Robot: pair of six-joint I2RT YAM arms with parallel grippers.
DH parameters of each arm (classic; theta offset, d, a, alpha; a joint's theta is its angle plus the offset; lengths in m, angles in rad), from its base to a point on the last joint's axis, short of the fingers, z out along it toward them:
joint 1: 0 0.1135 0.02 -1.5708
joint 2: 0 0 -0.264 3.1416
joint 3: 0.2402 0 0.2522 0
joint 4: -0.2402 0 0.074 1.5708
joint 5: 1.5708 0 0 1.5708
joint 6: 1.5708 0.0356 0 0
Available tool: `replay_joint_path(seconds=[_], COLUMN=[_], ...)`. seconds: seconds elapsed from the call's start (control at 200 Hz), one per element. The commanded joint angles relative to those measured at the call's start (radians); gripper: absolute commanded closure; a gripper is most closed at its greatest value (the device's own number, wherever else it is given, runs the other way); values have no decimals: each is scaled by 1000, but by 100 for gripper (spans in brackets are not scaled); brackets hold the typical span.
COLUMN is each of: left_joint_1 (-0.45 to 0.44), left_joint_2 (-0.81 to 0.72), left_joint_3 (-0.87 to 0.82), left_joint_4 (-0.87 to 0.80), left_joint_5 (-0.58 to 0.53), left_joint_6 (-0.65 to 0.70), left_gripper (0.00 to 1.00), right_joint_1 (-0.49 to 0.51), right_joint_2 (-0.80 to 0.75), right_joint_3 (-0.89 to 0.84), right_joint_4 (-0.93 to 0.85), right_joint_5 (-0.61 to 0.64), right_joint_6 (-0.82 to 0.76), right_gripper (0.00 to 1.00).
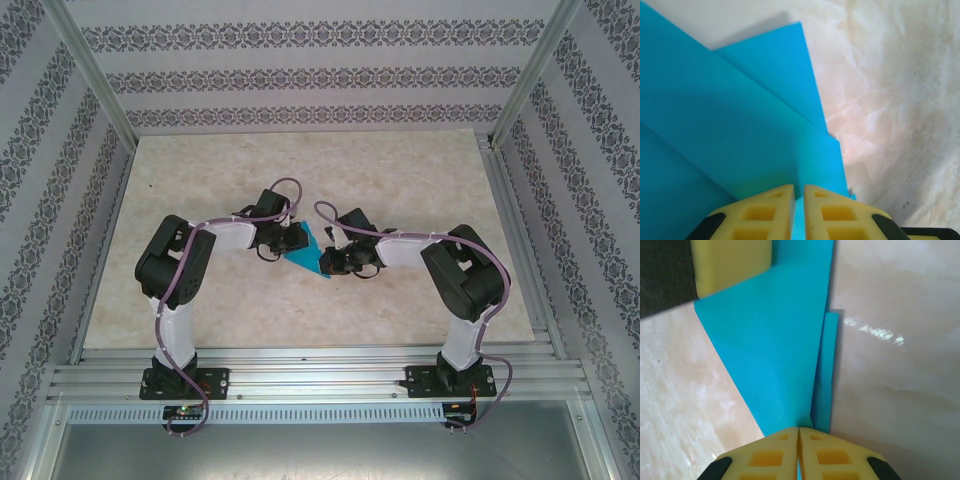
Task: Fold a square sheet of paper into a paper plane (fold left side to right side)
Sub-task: Fourth fold the wing at the center of the table.
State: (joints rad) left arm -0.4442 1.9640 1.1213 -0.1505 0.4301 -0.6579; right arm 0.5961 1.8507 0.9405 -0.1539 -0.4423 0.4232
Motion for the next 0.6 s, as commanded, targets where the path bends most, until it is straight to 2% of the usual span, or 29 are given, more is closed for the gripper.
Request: replay_joint_path(seconds=[0.0, 0.41, 0.595], left_joint_1=[69, 164, 218], left_joint_2=[24, 90, 57], left_joint_3=[21, 148, 161], left_joint_4=[2, -83, -141], left_joint_5=[-92, -114, -124], left_joint_6=[52, 132, 179], left_gripper=[84, 84, 84], right_joint_1=[16, 17, 18], right_joint_2=[57, 59, 57], right_joint_3=[-59, -60, -57], right_joint_4=[-151, -156, -154], right_joint_5=[98, 99, 99], right_joint_6=[-13, -11, -8], right_gripper=[90, 90, 90])
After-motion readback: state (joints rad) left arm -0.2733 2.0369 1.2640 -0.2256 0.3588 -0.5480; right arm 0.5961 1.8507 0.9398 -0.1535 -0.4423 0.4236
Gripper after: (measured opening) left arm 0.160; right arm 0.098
